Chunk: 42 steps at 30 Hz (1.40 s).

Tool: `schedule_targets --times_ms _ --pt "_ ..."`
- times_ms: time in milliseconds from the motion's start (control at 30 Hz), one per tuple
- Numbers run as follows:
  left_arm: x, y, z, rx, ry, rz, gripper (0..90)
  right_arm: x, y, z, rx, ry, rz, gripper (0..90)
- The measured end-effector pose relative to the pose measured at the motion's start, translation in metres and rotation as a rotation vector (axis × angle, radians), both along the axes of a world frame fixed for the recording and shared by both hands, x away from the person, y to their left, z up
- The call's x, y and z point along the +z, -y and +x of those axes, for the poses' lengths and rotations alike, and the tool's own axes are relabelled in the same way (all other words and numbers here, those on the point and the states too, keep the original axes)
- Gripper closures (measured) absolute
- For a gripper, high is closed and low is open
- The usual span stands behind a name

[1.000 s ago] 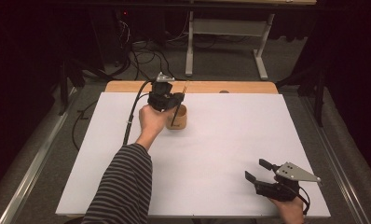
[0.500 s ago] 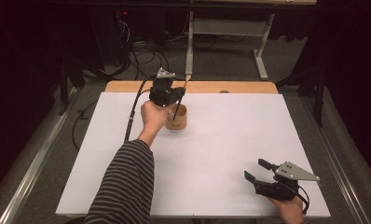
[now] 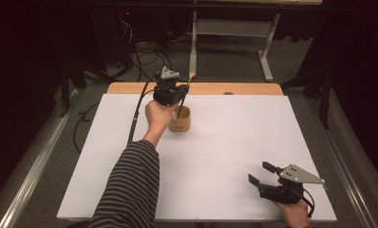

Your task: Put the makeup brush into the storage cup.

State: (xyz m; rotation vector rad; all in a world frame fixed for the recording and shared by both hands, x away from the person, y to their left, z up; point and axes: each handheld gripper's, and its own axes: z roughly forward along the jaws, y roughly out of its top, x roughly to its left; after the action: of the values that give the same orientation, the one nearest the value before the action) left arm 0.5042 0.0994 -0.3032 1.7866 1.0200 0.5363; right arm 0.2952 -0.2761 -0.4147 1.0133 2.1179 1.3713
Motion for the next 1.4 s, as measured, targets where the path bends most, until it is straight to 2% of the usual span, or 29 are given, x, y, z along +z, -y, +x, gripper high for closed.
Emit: schedule_targets --times_ms 200,333,700,1100,1400 --pt "0.002 0.006 0.003 -0.014 0.015 0.020 83.7 0.000 0.000 0.000 -0.002 -0.002 0.003 28.8" --pt "-0.003 0.009 0.006 -0.014 0.012 0.024 83.7 0.000 0.000 0.000 0.002 0.001 0.001 28.8" --pt "-0.010 0.008 0.009 -0.023 -0.020 0.041 83.7 0.000 0.000 -0.001 0.005 0.000 0.000 28.8" --pt "-0.011 0.009 0.008 -0.033 -0.033 0.043 83.5 0.000 -0.001 -0.001 0.008 0.000 -0.002 28.8" --pt "-0.011 0.007 0.007 -0.033 -0.043 0.066 83.4 0.000 -0.001 -0.001 0.007 0.000 -0.002 28.8"
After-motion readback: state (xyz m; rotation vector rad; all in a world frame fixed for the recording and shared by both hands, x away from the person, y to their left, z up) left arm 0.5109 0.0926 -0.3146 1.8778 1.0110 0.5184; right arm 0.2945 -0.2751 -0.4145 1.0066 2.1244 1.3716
